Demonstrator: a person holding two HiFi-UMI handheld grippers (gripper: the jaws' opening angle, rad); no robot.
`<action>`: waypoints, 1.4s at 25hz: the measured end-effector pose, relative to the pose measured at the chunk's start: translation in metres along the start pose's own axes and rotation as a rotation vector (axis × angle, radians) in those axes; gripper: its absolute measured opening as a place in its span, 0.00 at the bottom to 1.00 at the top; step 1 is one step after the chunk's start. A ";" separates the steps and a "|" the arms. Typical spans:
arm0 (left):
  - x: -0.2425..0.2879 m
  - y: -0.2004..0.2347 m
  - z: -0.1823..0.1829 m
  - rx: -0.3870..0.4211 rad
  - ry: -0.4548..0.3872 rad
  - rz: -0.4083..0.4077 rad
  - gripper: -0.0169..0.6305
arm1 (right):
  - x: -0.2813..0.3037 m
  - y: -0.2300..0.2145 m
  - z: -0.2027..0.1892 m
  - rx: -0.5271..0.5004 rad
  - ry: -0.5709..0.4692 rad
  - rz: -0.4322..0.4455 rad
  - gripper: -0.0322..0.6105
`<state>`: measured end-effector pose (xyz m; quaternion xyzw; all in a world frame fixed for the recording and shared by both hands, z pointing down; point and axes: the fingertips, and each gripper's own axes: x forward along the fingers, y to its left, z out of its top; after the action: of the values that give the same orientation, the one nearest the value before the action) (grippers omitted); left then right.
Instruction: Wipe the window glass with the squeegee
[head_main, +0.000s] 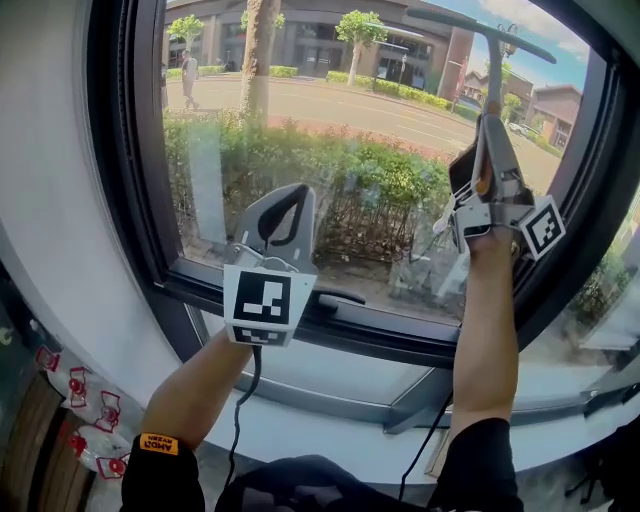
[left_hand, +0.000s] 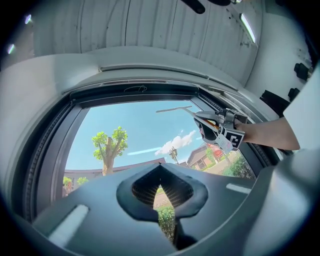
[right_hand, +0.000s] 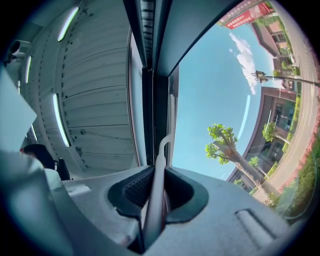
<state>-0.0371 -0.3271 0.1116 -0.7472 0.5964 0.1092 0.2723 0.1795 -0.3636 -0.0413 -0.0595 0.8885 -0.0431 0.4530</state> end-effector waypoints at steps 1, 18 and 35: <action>-0.002 -0.003 -0.007 -0.011 0.014 -0.003 0.05 | -0.006 -0.001 -0.006 0.007 0.000 -0.002 0.13; -0.036 -0.040 -0.091 -0.074 0.154 -0.038 0.05 | -0.102 -0.005 -0.079 0.092 0.009 -0.081 0.13; -0.093 -0.078 -0.180 -0.119 0.307 -0.038 0.05 | -0.157 -0.010 -0.113 0.112 0.023 -0.112 0.13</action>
<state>-0.0169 -0.3359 0.3273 -0.7810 0.6092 0.0237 0.1352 0.1806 -0.3484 0.1518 -0.0832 0.8850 -0.1190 0.4423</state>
